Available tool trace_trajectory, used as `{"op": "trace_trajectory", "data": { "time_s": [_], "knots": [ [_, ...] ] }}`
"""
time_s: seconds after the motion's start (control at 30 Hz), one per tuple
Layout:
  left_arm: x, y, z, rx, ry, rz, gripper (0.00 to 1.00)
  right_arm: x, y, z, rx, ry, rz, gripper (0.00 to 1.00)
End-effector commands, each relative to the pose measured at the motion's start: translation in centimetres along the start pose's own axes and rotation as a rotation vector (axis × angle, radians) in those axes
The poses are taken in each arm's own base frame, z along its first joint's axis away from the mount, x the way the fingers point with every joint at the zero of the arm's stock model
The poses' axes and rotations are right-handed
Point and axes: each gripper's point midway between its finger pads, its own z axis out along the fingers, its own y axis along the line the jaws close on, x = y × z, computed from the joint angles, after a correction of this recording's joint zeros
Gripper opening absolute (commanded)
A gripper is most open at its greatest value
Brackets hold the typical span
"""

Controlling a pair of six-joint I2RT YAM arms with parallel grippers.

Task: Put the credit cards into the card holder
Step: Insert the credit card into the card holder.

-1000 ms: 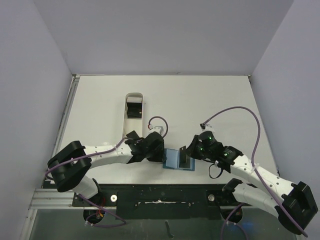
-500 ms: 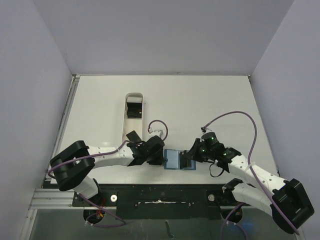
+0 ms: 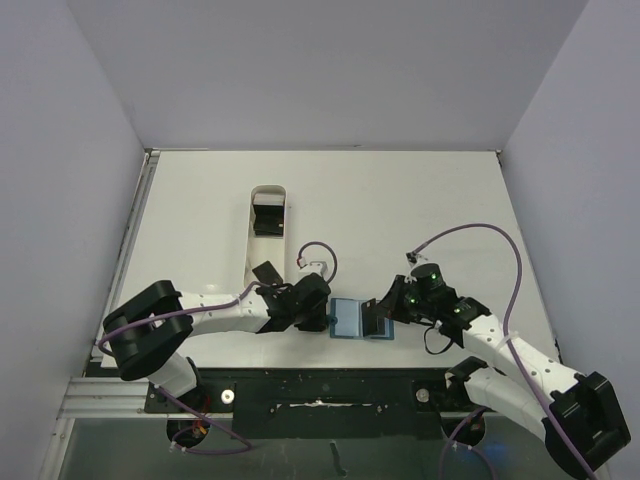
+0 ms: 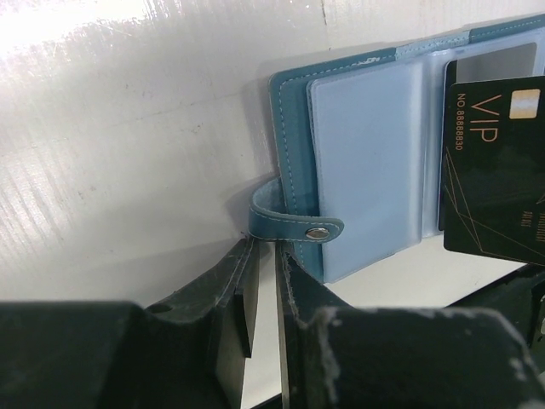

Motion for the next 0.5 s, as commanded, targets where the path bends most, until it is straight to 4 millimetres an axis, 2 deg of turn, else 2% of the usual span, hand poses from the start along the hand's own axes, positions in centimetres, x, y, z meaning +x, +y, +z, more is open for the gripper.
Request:
{"op": "trace_trajectory", "data": {
  "time_s": [0.0, 0.3, 0.47],
  "knots": [
    [-0.9, -0.8, 0.2, 0.019, -0.039, -0.007, 0.13, -1.8, 1.9, -0.8, -0.064, -0.055, -0.031, 0.0],
    [-0.8, -0.9, 0.4, 0.031, -0.042, -0.022, 0.13, -1.2, 2.6, 0.1, -0.131, -0.038, -0.025, 0.0],
    [-1.0, -1.1, 0.3, 0.03, -0.046, -0.021, 0.13, -1.1, 1.3, 0.7, -0.073, -0.039, -0.018, 0.0]
  ]
}}
